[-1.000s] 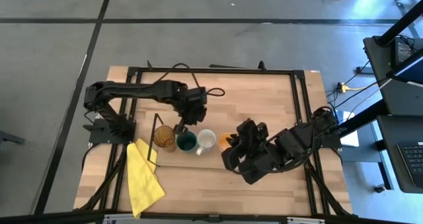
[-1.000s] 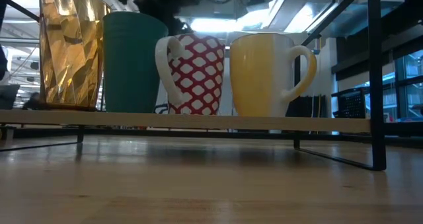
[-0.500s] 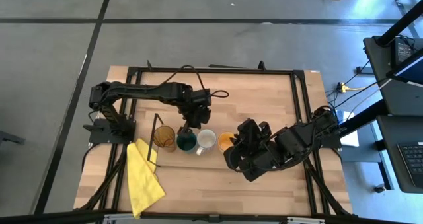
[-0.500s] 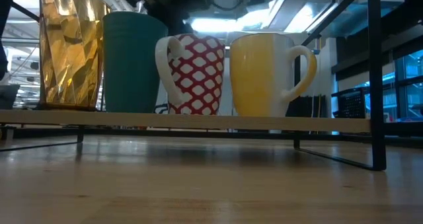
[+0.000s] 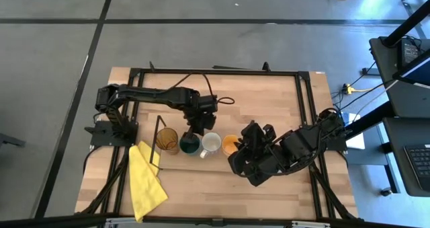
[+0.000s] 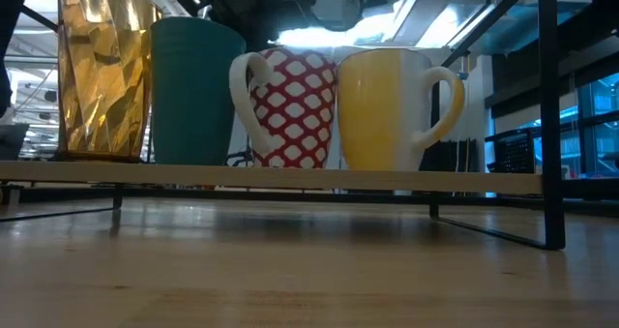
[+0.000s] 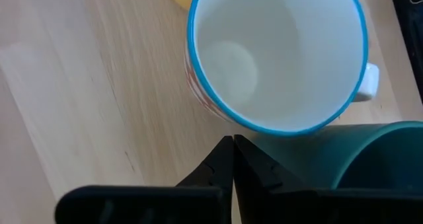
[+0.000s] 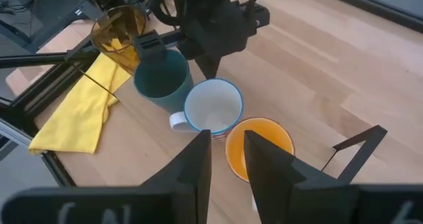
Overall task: Stack small to large cups/mugs on shelf
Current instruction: Adjust the red mug on the shelf
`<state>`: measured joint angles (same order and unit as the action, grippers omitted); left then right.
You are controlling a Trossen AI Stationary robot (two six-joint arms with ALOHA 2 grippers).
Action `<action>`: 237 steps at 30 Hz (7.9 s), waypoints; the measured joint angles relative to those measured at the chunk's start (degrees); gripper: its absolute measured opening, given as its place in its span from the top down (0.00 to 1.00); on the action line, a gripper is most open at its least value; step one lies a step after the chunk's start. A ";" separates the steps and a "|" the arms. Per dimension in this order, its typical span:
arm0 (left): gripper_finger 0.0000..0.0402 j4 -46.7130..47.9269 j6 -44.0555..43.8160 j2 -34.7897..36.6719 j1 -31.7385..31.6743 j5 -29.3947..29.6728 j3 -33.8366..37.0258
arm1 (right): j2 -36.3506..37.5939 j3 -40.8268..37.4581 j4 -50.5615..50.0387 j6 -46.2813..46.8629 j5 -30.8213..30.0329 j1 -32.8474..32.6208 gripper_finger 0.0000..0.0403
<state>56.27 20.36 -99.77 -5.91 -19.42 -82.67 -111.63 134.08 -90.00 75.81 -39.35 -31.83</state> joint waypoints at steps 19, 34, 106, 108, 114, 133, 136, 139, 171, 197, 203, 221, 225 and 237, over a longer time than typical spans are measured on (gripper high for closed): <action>0.98 10.79 -5.32 1.42 0.37 5.76 -20.51 | 3.19 0.00 -0.02 -3.91 -3.22 1.62 0.79; 1.00 8.84 -56.80 1.56 31.89 38.97 -20.50 | 8.37 -4.44 -0.02 -1.78 -1.82 -5.49 0.99; 1.00 33.75 -141.35 -28.76 48.89 79.31 -21.99 | 8.35 -7.91 0.02 -8.47 8.80 -7.61 0.98; 1.00 33.75 -141.33 -28.74 49.69 79.38 -23.25 | 8.35 -7.91 0.57 -11.49 11.91 -4.13 0.98; 1.00 33.75 -139.96 -28.74 51.41 79.89 -24.55 | 8.32 -7.91 4.38 -25.31 17.36 9.95 0.99; 1.00 33.75 -139.97 -28.74 51.82 79.00 -24.55 | 7.69 -44.43 42.75 -41.00 62.46 45.17 0.99; 1.00 33.77 -139.84 -28.70 51.15 78.32 -23.94 | 7.69 -46.82 50.49 -40.43 66.02 45.16 0.99; 1.00 33.75 -139.84 -28.70 49.88 77.52 -23.56 | 7.03 -48.26 54.12 -40.68 68.66 45.14 0.99; 1.00 33.75 -139.75 -28.70 44.26 72.85 -23.45 | 3.06 -48.50 54.55 -57.39 78.38 44.80 0.99; 1.00 33.73 -135.50 -28.70 43.71 71.95 -25.30 | 1.18 -48.48 57.81 -60.26 76.52 42.35 0.99; 1.00 33.73 -131.53 -28.70 43.28 72.02 -27.98 | 1.22 -48.48 55.76 -62.75 76.25 42.38 0.99; 1.00 33.25 -127.77 -28.70 44.32 68.59 -29.64 | 1.22 -48.48 55.38 -63.93 76.41 42.95 0.99; 1.00 33.50 -129.13 -28.70 45.37 67.67 -29.64 | 1.22 -48.48 54.91 -64.29 76.43 43.42 0.99; 1.00 33.74 -130.27 -28.70 42.54 66.62 -26.87 | 1.22 -48.48 54.56 -65.48 77.00 43.32 0.99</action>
<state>90.00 -109.91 -128.46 36.63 47.20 -109.54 -110.41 85.60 -35.44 10.33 37.65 11.49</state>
